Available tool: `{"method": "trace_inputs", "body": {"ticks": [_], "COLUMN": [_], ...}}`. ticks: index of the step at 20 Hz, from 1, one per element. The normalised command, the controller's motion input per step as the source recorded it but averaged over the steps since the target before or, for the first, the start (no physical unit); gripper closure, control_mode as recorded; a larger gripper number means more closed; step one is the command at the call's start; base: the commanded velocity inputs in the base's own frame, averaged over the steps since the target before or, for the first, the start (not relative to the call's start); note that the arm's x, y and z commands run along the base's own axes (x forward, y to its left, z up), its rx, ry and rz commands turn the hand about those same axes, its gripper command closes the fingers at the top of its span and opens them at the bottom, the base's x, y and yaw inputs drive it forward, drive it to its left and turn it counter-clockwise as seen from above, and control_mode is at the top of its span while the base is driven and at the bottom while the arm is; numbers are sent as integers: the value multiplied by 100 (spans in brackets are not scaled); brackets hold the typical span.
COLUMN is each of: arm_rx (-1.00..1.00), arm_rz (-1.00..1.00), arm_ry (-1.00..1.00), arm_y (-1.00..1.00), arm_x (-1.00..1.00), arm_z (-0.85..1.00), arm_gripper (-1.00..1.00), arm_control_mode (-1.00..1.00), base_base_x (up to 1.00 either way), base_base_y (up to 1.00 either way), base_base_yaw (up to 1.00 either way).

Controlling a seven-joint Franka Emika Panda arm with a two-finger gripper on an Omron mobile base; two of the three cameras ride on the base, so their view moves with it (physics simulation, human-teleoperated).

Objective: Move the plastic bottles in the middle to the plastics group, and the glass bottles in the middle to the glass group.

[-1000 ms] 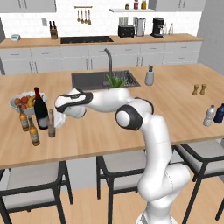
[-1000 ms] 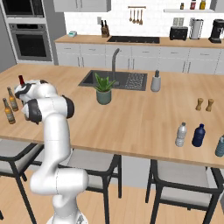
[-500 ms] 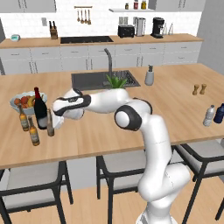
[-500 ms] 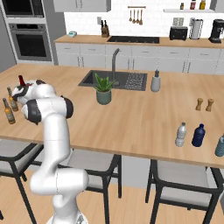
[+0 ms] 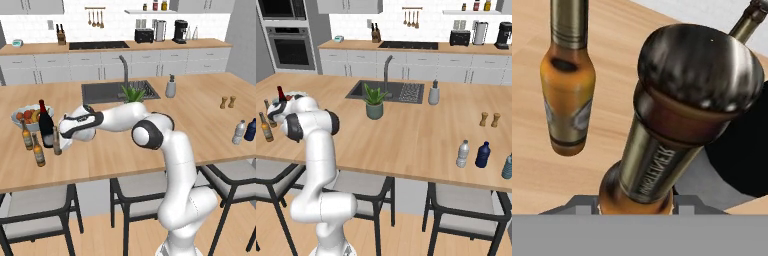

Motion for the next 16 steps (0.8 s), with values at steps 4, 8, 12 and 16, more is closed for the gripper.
{"method": "trace_inputs", "body": {"ticks": [4, 8, 12, 16], "arm_rx": [0, 0, 0, 0], "arm_rz": [0, 0, 0, 0], "arm_ry": [15, 10, 1, 0], "arm_y": [0, 0, 1, 0], "arm_x": [0, 0, 0, 0], "arm_z": [-2, 0, -4, -7], "arm_gripper": [100, 100, 100, 100], "arm_control_mode": [-100, -100, -100, -100], "base_base_x": [0, 0, 0, 0], "base_base_y": [0, 0, 0, 0], "base_base_yaw": [0, 0, 0, 0]}}
